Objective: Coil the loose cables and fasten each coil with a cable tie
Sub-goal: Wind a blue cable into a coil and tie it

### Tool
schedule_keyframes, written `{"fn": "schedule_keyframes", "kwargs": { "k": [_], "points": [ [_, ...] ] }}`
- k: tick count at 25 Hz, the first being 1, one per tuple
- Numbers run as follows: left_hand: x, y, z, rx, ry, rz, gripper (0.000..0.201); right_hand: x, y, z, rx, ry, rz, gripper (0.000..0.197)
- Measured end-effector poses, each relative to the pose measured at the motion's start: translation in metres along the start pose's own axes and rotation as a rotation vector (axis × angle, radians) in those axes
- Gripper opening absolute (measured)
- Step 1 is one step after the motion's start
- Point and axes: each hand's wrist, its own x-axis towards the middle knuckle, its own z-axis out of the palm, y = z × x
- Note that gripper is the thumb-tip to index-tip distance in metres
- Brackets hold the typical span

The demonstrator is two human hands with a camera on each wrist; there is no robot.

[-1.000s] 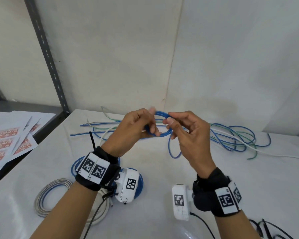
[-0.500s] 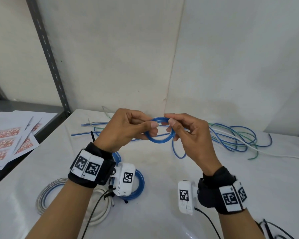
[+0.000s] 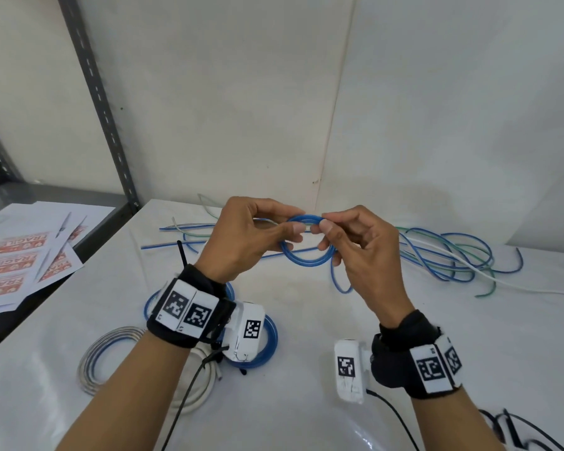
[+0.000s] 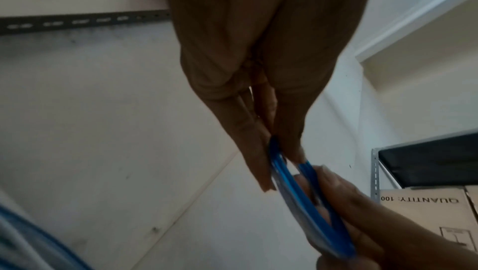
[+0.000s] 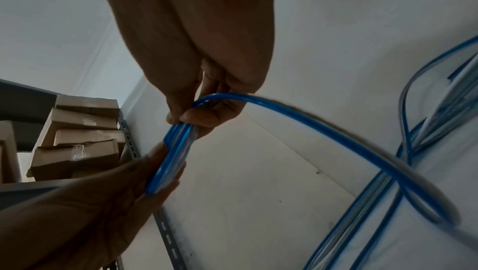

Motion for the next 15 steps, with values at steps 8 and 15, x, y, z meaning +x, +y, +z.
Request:
{"fn": "schedule_keyframes", "kwargs": {
  "k": [8, 15],
  "points": [
    [0.003, -0.004, 0.01, -0.249, 0.186, 0.03, 0.022, -0.006, 0.003, 0.021, 0.108, 0.258, 0.039, 0.012],
    [0.003, 0.002, 0.008, -0.354, -0.02, -0.134, 0.032, 0.004, -0.004, 0.004, 0.102, 0.157, -0.007, 0.005]
  ]
}}
